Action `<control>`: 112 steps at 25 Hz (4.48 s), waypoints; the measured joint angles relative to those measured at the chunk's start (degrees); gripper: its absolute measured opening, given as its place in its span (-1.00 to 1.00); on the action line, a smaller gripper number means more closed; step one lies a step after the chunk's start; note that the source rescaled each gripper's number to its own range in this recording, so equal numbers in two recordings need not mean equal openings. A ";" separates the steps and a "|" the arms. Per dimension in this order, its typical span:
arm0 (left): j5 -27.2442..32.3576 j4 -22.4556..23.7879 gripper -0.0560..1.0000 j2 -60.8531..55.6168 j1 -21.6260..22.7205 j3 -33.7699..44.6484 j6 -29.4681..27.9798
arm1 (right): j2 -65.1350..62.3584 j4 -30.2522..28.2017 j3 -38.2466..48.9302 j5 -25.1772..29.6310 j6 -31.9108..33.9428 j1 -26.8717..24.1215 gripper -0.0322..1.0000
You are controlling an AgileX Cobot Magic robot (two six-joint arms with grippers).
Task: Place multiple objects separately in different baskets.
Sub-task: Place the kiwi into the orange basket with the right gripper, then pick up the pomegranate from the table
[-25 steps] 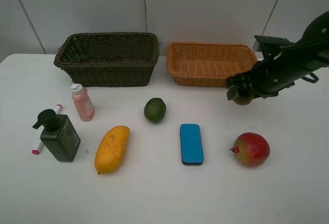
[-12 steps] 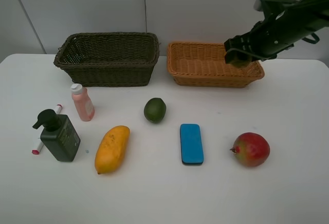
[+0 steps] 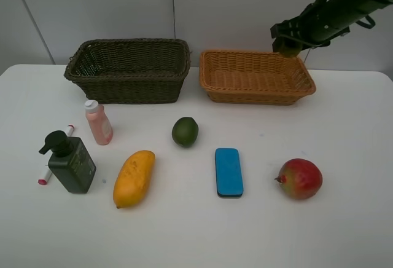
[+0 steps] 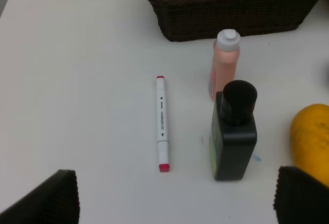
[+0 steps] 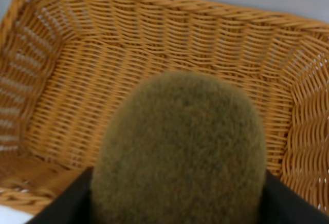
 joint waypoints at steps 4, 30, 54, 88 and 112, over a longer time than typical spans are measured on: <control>0.00 -0.05 1.00 0.00 0.00 0.00 0.00 | 5.77 -0.08 -4.40 0.42 0.00 -0.32 -0.68; 0.00 -0.13 1.00 0.00 0.00 0.00 0.00 | 17.72 -0.43 -10.59 -0.30 0.00 -3.59 -0.67; 0.00 -0.13 1.00 0.00 0.00 0.00 0.00 | 14.81 -2.80 -10.59 2.65 0.00 -3.28 0.99; 0.00 -0.13 1.00 0.00 0.00 0.00 0.00 | -25.42 -22.39 30.43 26.58 -22.24 15.58 0.99; 0.00 -0.13 1.00 0.00 0.00 0.00 0.00 | -15.48 -22.43 36.86 12.04 -37.90 18.37 0.99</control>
